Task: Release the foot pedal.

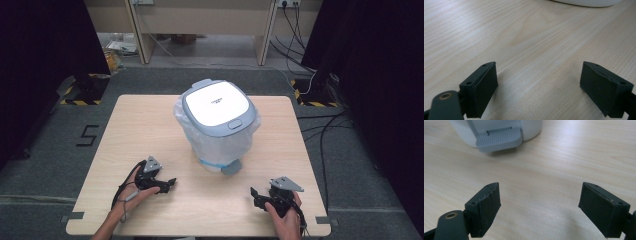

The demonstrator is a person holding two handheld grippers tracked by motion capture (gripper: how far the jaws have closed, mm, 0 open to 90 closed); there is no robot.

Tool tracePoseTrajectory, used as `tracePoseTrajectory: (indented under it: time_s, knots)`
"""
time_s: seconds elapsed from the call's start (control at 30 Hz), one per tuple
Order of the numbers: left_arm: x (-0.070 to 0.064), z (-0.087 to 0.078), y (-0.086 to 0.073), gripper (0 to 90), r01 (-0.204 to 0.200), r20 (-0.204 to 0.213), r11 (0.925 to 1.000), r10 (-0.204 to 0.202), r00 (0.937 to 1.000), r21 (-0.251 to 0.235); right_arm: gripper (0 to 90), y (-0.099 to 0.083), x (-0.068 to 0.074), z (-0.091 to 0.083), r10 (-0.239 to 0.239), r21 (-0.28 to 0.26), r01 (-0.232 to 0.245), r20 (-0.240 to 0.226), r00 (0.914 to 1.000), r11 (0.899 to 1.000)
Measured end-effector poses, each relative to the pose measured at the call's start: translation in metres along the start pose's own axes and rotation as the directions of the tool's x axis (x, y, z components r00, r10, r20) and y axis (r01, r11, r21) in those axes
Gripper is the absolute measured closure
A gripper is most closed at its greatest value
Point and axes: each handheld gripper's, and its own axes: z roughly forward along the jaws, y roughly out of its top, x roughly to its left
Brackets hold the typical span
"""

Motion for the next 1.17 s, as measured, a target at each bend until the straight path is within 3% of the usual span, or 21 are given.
tracePoseTrajectory:
  time_s: [0.27,0.37,0.47,1.17]
  knots:
    - [0.0000,0.0000,0.0000,13.6,0.000,0.000,1.0000,0.000,1.0000,0.000,16.8,-0.0091,0.0009,0.0046,-0.017,0.066,0.017,-0.006,0.9998,0.998]
    - [0.0000,0.0000,0.0000,13.6,0.000,0.000,1.0000,0.000,1.0000,0.000,14.8,-0.0105,0.0045,0.0077,-0.064,0.094,0.063,0.009,0.9979,0.994]
    - [0.0000,0.0000,0.0000,13.6,0.000,0.000,1.0000,0.000,1.0000,0.000,14.5,-0.0104,0.0060,0.0083,-0.081,0.102,0.080,0.015,0.9966,0.992]
    - [0.0000,0.0000,0.0000,13.6,0.000,0.000,1.0000,0.000,1.0000,0.000,11.6,-0.0099,0.0063,0.0097,-0.087,0.106,0.085,0.012,0.9962,0.991]
